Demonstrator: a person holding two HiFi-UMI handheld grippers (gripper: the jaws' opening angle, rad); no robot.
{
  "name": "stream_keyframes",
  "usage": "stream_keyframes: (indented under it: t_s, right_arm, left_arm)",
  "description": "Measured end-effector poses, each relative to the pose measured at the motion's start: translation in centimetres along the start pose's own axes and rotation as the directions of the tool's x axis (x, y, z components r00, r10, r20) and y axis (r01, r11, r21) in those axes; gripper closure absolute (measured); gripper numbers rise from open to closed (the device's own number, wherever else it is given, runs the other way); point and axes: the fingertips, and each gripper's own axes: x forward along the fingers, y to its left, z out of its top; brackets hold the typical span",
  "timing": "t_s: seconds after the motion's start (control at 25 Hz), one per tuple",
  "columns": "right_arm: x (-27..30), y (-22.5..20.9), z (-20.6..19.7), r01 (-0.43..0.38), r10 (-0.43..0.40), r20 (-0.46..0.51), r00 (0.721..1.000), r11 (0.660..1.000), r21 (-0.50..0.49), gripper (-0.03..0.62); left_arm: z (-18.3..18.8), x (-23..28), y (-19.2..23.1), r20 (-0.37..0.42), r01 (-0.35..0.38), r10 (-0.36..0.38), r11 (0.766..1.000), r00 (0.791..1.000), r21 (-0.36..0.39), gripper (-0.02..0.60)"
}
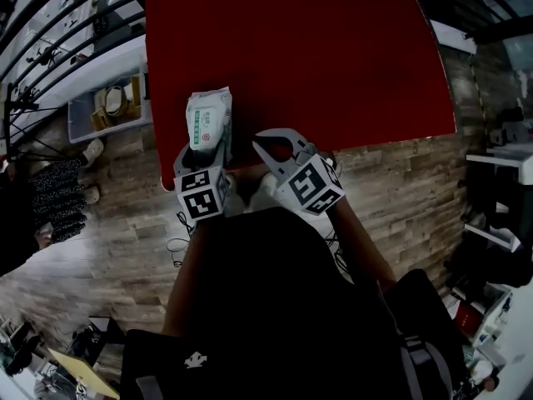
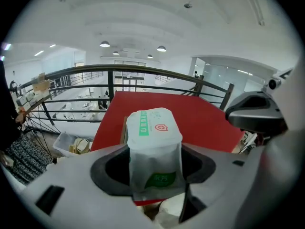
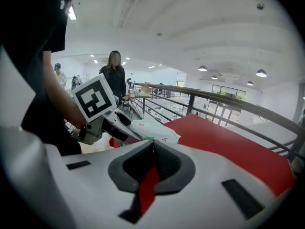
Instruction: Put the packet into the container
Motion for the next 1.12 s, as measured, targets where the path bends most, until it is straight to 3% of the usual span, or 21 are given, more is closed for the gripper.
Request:
stream_keyframes:
  t_s: [0.28,0.52,0.68,0.96,1.12]
  right_arm:
    - [0.1,-0.1,-0.7,0.0,0.0,-0.009,1.0,1.0,0.027,0.571]
    - [0.4,-0.1,1.1,-0.006,-0.004,0.086,0.996,0.992,0.124,0.571]
    - [0.4,0.0,1.9,-0.024,0.008,0.107,0.994,0.989,0.144,0.571]
    - [0.9,-0.2,1.2,-0.032,0.017,0.099,0.995,0.987,0.16,0.571]
    - [1.1,-0.4,1.2,-0.03,0.015,0.094,0.995,0.986,0.163,0.571]
  left_arm:
    - [-0.7,0.8,0.5,-0.012,-0.067,0.066,0.996,0.998,-0.052,0.301]
    - [-2.2,2.2,1.0,-0.059,-0.109,0.108,0.994,0.992,-0.02,0.298]
    - [-2.6,2.8,1.1,-0.087,-0.115,0.111,0.992,0.99,-0.041,0.287]
    - [-1.7,1.8,0.2,-0.072,0.003,-0.012,0.992,0.997,-0.126,0.279]
    - [-0.1,0.6,-0.1,0.034,0.056,-0.052,0.993,0.998,-0.105,0.276]
